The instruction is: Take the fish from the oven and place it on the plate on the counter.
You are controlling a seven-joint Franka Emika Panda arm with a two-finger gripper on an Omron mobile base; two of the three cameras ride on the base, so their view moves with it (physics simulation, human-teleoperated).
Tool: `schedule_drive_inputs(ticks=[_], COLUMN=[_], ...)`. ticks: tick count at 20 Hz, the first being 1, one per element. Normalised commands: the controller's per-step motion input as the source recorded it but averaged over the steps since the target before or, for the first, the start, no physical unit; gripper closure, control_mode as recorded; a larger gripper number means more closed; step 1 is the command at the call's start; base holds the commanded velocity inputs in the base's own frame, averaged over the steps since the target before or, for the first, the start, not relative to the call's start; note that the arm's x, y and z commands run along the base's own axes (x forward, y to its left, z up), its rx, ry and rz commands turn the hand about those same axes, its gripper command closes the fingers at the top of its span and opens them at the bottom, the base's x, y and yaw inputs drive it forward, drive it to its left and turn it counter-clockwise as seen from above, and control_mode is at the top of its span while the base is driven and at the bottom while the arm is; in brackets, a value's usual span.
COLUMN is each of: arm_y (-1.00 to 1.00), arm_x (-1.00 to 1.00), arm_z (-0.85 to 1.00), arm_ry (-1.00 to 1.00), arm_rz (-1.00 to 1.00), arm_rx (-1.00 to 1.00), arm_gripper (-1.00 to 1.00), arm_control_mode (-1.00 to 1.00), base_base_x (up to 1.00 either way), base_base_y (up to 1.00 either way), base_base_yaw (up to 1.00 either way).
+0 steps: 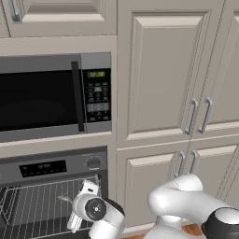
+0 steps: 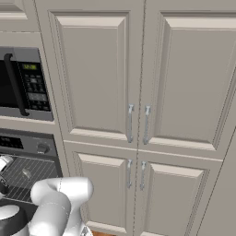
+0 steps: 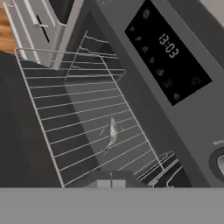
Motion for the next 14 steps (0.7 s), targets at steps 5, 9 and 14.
schedule_drive_inputs(ticks=[5,9,14], arm_y=[-0.09,-0.34,-0.45], arm_x=[0.04,0.10,0.12], arm_z=[0.04,0.00,-0.31], arm_ry=[0.33,0.57,0.32], arm_rz=[-0.19,-0.28,-0.36], arm_rx=[0.09,0.12,0.26], arm_gripper=[1.00,1.00,1.00], arm_control_mode=[-1.00,-1.00,-1.00], base_base_x=[0.00,0.00,0.00], base_base_y=[0.00,0.00,0.00], base_base_yaw=[0.00,0.00,0.00])
